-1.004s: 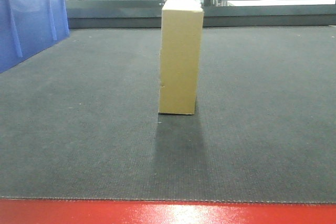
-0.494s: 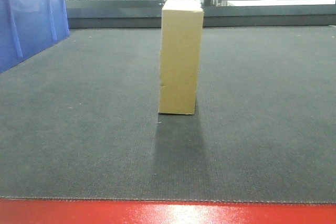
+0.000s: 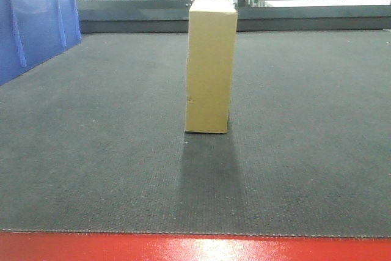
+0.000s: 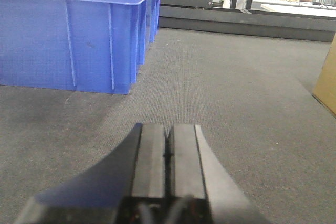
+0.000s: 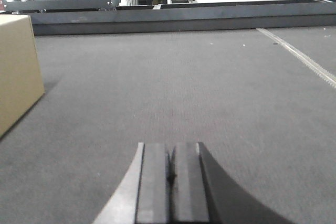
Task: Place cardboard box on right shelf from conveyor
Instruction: 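Lower the right gripper over the tan cardboard box on the conveyor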
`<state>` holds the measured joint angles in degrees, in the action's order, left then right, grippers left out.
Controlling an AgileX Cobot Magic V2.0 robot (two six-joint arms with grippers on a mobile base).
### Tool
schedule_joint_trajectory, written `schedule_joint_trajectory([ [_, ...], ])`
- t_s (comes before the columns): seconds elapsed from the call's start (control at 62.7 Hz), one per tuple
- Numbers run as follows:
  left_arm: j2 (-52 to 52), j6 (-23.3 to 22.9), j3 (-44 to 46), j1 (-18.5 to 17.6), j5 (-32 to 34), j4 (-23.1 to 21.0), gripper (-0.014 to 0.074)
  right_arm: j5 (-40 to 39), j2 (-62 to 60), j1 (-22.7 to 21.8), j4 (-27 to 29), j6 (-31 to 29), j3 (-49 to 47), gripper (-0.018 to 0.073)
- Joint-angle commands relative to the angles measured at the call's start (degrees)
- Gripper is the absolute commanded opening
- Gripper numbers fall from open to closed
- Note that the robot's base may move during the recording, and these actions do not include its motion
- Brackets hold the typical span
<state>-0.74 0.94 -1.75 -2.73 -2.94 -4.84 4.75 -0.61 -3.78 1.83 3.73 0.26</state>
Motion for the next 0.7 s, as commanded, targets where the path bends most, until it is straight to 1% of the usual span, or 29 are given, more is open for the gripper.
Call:
schedule_joint_trajectory([
  [0.0,-0.7,-0.3,0.2,0.1,5.2,-0.4,-0.0119,-4.7,-0.2,0.0,-0.2,-0.3,-5.6,0.0034],
  [0.159,-0.7,-0.3,0.2,0.1,5.2,-0.4,-0.0119,-3.2,6.2,0.1,-0.2,-0.3,-14.9,0.0041],
  [0.207,-0.7,-0.3,0.2,0.1,5.2,-0.4,-0.0119,-3.2,9.2,0.3,-0.3,-0.3,-17.8,0.0073],
  [0.255,-0.7,-0.3,0.2,0.1,5.2,-0.4,-0.0119,-3.2,11.9,0.6,-0.3,-0.3,-20.2,0.0147],
  [0.271,-0.7,-0.3,0.2,0.1,5.2,-0.4,-0.0119,-3.2,12.7,0.7,-0.3,-0.3,-20.8,0.0158],
  [0.351,-0.7,-0.3,0.2,0.1,5.2,-0.4,-0.0119,-3.3,17.9,1.8,-0.8,-0.3,-24.7,0.0359],
  [0.367,-0.7,-0.3,0.2,0.1,5.2,-0.4,-0.0119,-3.3,18.7,2.0,-0.9,-0.3,-25.3,0.0375],
  [0.383,-0.7,-0.3,0.2,0.1,5.2,-0.4,-0.0119,-3.2,19.9,2.3,-1.0,-0.3,-26.1,0.0435],
  [0.414,-0.7,-0.3,0.2,0.1,5.2,-0.4,-0.0119,-3.2,22.1,2.8,-1.2,-0.3,-27.5,0.0507],
  [0.478,-0.7,-0.3,0.2,0.1,5.2,-0.4,-0.0119,-2.9,26.5,4.0,-1.8,-0.3,-30.2,0.0621],
  [0.574,-0.7,-0.3,0.2,0.1,5.2,-0.4,-0.0119,-1.3,33.6,6.1,-2.9,-0.3,-34.8,0.0603],
  [0.686,-0.7,-0.3,0.2,0.1,5.2,-0.4,-0.0119,3.0,42.8,11.1,-3.0,0.0,-43.6,0.0603],
])
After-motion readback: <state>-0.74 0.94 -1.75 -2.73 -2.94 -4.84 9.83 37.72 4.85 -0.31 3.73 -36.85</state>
